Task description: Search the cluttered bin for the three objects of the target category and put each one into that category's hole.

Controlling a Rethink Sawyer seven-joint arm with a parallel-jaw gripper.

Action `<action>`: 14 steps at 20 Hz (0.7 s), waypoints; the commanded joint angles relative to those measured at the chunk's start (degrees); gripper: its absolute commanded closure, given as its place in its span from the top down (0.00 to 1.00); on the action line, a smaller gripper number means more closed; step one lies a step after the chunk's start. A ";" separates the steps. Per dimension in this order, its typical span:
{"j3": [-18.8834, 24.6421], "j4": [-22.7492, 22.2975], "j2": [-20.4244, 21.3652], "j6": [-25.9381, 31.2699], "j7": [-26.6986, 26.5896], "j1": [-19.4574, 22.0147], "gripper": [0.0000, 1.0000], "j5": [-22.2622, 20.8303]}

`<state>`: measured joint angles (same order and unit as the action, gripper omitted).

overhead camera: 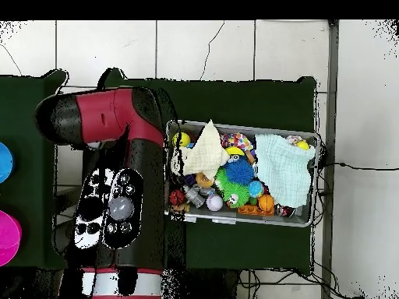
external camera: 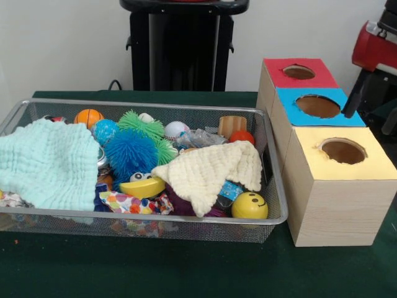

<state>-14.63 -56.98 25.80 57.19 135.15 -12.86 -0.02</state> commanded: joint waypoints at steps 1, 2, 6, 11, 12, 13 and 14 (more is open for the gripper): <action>-1.27 -1.50 0.56 3.25 -1.16 2.68 1.00 -5.19; -2.01 -1.55 0.56 2.94 -0.98 2.66 1.00 -5.90; -4.66 -1.70 0.54 1.59 -0.64 2.34 1.00 -8.95; -7.40 0.58 0.09 -4.47 -4.16 3.05 1.00 -15.11; -7.16 0.57 0.16 -6.06 -5.14 3.69 1.00 -16.02; -6.45 0.46 0.31 -7.59 -6.46 4.45 1.00 -16.67; -5.70 -0.04 0.58 -9.21 -7.26 5.24 1.00 -17.09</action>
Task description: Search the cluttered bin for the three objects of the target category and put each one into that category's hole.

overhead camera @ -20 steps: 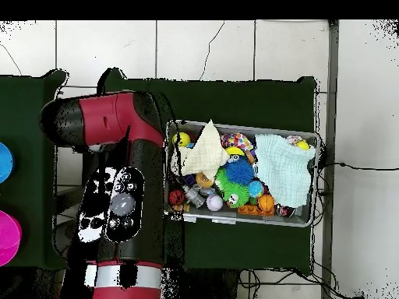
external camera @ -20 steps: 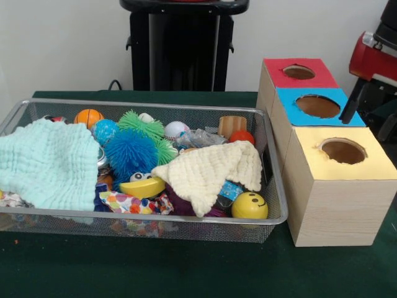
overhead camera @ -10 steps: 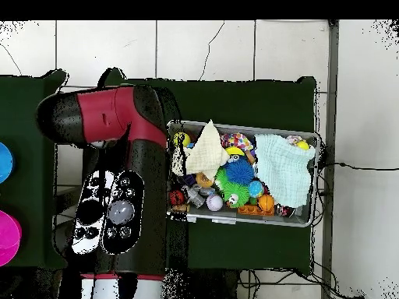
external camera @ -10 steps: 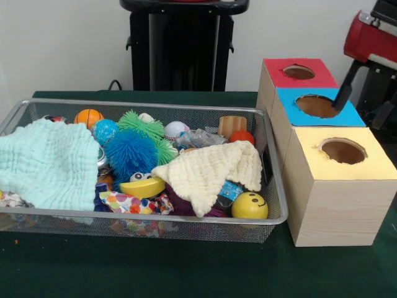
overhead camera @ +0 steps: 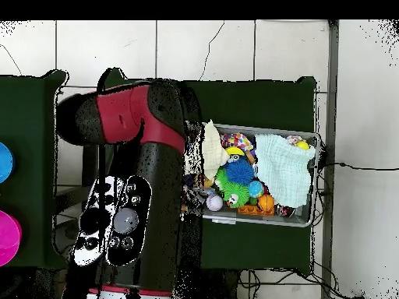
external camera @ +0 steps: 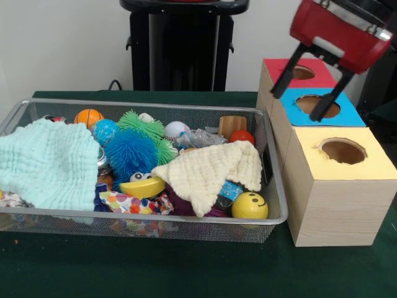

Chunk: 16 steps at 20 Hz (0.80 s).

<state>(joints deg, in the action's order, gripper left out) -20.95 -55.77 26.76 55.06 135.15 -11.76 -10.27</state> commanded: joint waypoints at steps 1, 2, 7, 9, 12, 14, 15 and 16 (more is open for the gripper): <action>1.58 -1.53 -0.19 -8.63 -8.36 4.95 1.00 -7.42; 2.55 -2.07 -0.01 -9.98 -9.00 5.82 1.00 -7.63; 9.01 -5.29 0.16 -14.64 -14.29 10.86 1.00 -6.98; 11.85 -6.91 0.25 -15.28 -16.65 13.19 1.00 -6.19; 16.15 -10.07 0.43 -15.52 -19.37 16.71 1.00 -4.99; 18.72 -11.08 -0.03 -15.98 -20.77 18.86 1.00 -4.94; 19.87 -11.16 -0.27 -15.76 -21.41 19.76 1.00 -5.18; 20.80 -11.32 -0.46 -16.08 -21.64 20.43 1.00 -5.50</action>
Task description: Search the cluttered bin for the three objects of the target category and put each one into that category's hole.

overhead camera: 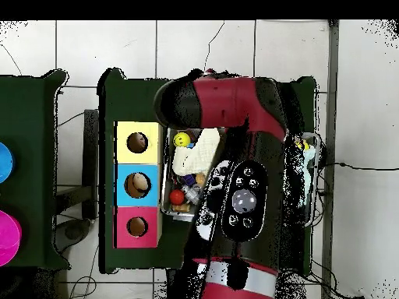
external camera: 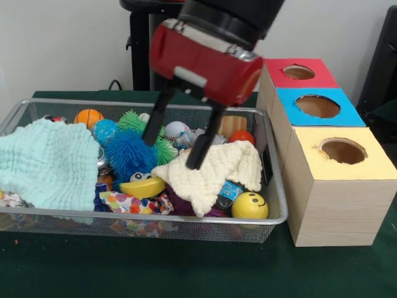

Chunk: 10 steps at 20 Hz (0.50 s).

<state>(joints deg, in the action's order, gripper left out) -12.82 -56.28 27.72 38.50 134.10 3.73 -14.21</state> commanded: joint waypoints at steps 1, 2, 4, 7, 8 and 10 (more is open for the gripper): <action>13.40 -10.65 -1.67 0.67 -20.86 5.48 1.00 -1.86; 14.15 -10.39 -1.91 1.00 -21.02 5.96 1.00 -2.05; 15.73 -10.20 -2.50 1.08 -21.65 6.95 1.00 -2.53; 18.28 -10.50 -3.72 0.94 -21.74 8.27 1.00 -2.59; 18.93 -10.55 -4.26 1.06 -21.70 8.61 1.00 -2.59; 20.12 -10.66 -5.11 1.84 -21.62 9.19 1.00 -2.38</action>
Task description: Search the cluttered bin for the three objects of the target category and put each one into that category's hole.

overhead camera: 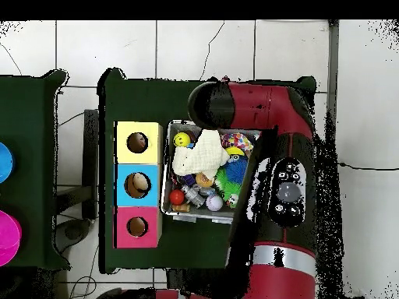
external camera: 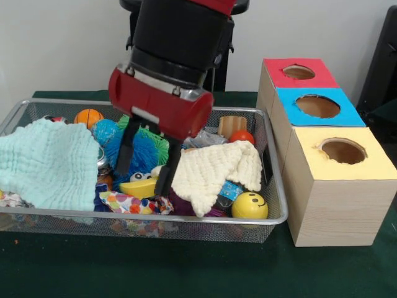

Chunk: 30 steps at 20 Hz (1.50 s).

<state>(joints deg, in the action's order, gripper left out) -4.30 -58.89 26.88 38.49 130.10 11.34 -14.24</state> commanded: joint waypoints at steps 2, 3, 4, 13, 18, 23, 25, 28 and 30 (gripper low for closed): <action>12.40 -7.79 -5.12 2.15 -17.26 1.83 1.00 -2.35; 12.62 -7.95 -5.29 2.08 -16.88 1.84 1.00 -2.37; 12.85 -8.12 -5.46 2.01 -16.49 1.85 1.00 -2.40; 11.66 -8.86 -3.77 2.33 -14.93 1.62 1.00 -5.02; 10.97 -10.04 -2.08 2.15 -15.73 2.19 1.00 -5.98; 11.38 -11.40 -0.52 1.55 -16.39 3.12 1.00 -7.67; 11.83 -11.66 -0.47 1.26 -16.66 3.58 1.00 -8.31; 12.35 -11.89 -0.75 1.24 -17.12 4.13 1.00 -9.41; 12.33 -13.10 -0.32 0.77 -17.49 3.91 1.00 -10.63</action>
<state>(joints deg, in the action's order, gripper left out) 3.52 -63.17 26.48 38.49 128.79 13.64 -20.45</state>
